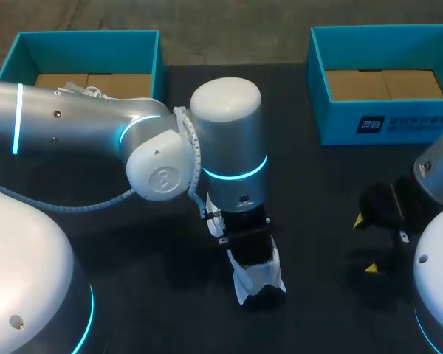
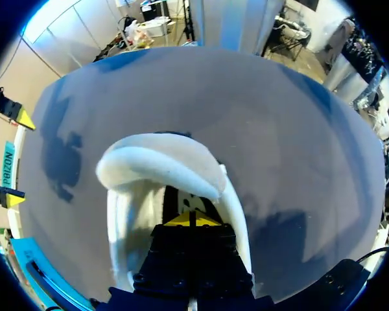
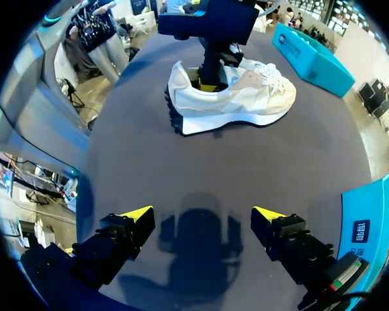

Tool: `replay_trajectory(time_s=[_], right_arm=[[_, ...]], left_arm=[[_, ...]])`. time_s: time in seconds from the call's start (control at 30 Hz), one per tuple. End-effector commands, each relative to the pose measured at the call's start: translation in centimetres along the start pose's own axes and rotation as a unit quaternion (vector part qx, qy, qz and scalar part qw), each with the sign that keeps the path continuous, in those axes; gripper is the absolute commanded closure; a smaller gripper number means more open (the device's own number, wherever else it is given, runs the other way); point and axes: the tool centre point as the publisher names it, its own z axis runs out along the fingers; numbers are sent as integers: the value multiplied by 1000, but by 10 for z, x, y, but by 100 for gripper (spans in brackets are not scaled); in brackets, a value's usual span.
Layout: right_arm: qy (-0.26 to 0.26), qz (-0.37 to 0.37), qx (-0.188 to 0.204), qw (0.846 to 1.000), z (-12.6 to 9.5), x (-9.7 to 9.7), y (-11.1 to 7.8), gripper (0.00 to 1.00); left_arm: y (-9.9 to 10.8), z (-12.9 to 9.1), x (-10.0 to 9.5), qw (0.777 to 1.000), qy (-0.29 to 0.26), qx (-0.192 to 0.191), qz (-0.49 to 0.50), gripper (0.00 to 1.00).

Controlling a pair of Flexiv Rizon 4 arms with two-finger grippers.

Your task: Take the shoe out of the shoebox, open the shoe tongue, remove and reinsert the insole, then place the shoe into the shoebox

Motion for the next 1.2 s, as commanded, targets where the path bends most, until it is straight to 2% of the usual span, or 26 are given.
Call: replay_trajectory(time_s=[0.03,0.27,0.4,0.8,1.03,1.2], right_arm=[[-2,1,2,1000,1,2,1,0],[-2,1,2,1000,1,2,1,0],[-2,1,2,1000,1,2,1,0],[-2,1,2,1000,1,2,1,0],[-2,1,2,1000,1,2,1,0],[-2,1,2,1000,1,2,1,0]], left_arm=[[1,-16,5,1000,-19,-8,1,100],[-2,-48,1,1000,-17,1,-3,100],[-9,-52,-1,1000,-10,13,4,100],[-29,-18,2,998,39,35,21,100],[-24,2,6,998,60,23,6,100],[-18,11,7,998,56,10,6,100]])
